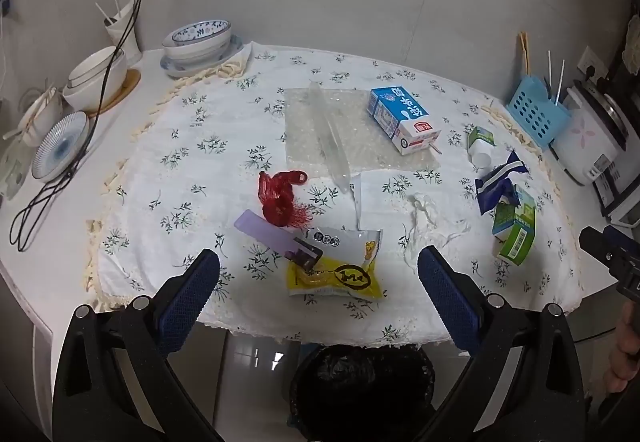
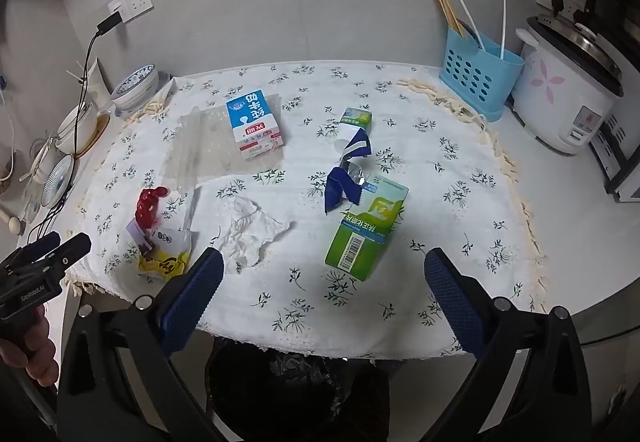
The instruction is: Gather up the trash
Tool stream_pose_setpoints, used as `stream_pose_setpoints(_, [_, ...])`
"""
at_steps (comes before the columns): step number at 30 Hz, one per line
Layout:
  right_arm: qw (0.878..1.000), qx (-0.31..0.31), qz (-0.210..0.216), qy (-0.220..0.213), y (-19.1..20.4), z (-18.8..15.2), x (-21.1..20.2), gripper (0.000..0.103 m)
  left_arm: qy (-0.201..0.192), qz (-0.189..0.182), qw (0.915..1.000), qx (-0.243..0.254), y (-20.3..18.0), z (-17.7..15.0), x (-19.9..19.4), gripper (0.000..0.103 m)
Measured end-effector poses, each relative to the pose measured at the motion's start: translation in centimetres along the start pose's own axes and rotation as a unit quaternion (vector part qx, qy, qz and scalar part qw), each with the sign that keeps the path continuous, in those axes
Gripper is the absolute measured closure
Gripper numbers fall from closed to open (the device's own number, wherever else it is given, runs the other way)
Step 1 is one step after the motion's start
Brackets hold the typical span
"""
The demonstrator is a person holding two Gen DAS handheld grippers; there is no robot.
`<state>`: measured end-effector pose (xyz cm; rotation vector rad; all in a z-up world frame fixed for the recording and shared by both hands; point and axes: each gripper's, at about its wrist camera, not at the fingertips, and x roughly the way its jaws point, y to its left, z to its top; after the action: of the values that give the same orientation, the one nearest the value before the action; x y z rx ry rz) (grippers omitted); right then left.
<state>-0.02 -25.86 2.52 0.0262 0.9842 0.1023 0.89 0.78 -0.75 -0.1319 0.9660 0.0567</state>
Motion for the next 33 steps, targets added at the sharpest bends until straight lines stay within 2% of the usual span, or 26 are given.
stream_pose_setpoints(16, [1.0, -0.01, 0.002, 0.007, 0.2, 1.4, 1.1, 0.007, 0.012, -0.006, 0.9999, -0.005, -0.7, 0.8, 1.6, 0.006])
stream_pose_setpoints(33, [1.0, 0.004, 0.004, 0.003, -0.1, 0.7, 0.4, 0.007, 0.014, -0.007, 0.9999, -0.001, -0.7, 0.3, 1.0, 0.006])
